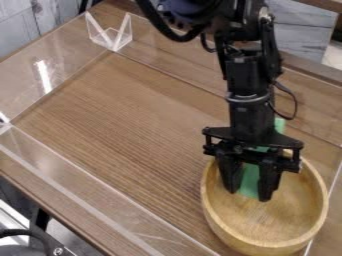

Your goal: Put the green block in the brown bowl

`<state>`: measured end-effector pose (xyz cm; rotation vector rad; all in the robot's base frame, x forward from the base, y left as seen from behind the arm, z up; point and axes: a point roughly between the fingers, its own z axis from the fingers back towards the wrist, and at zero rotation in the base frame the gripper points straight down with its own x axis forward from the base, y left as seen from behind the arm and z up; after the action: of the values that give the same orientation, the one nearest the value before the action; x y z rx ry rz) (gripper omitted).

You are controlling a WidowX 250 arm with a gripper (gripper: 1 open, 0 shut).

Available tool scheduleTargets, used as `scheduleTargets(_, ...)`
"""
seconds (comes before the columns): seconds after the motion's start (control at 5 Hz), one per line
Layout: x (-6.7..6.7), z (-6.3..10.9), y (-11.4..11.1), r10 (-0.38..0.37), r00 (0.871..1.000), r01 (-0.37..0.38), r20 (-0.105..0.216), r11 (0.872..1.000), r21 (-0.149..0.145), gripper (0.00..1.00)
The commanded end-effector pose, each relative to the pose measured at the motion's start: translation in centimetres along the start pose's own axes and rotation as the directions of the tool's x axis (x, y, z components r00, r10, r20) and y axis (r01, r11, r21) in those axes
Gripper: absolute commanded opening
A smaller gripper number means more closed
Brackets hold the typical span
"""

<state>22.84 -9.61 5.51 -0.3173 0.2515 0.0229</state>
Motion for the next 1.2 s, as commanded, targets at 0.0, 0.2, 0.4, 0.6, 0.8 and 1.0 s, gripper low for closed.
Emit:
scheduleTargets(0.0, 0.89, 1.39, -0.22, -0.008, 0.999, 0.008, 0.045, 1.0, -0.015, 0.0)
scheduleTargets(0.2, 0.89, 1.42, -0.12, -0.011, 0.999, 0.011, 0.036, 1.0, -0.016, 0.0)
scheduleTargets(0.4, 0.88, 1.43, -0.05, -0.014, 1.0, 0.015, 0.027, 1.0, -0.016, 0.0)
scheduleTargets(0.6, 0.87, 1.45, 0.03, -0.018, 1.0, 0.018, 0.019, 1.0, -0.017, 0.0)
scheduleTargets(0.8, 0.82, 1.5, 0.09, -0.022, 1.0, 0.022, 0.01, 1.0, -0.018, 0.0)
scheduleTargets(1.0, 0.8, 1.52, 0.16, -0.026, 1.0, 0.026, 0.001, 0.999, -0.019, 0.0)
